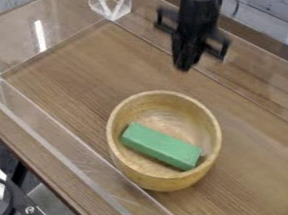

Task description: Put the green block in the brown bowl

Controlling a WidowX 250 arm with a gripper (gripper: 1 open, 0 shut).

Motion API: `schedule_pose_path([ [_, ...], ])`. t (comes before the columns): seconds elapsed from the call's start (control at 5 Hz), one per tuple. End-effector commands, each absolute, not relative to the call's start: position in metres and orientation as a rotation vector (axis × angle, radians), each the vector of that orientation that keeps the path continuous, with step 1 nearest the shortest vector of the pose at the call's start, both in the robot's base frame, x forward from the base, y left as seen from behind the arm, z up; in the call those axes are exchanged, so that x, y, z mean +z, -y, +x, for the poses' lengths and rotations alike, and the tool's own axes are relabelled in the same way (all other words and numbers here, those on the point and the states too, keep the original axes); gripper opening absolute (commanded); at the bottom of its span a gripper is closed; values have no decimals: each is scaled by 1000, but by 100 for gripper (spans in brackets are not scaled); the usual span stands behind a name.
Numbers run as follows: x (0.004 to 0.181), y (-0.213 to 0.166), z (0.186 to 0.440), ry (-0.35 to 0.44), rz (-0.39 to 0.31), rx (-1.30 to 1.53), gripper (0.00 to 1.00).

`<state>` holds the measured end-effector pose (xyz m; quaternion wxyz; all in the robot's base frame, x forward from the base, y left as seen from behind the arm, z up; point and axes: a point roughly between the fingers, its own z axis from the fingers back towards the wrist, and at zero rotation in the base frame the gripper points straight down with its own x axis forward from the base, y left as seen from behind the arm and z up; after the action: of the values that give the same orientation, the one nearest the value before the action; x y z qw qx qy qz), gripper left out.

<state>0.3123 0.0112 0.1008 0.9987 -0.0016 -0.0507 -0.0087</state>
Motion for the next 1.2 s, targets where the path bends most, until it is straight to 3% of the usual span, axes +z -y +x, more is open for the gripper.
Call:
schedule_pose_path([
  [0.0, 157, -6, 307, 247, -11, -44, 0],
  [0.2, 127, 1, 296, 193, -21, -65, 0],
  [0.8, 66, -39, 321, 78, -40, -44, 0],
  [1.0, 51, -42, 310, 83, -54, -64, 0],
])
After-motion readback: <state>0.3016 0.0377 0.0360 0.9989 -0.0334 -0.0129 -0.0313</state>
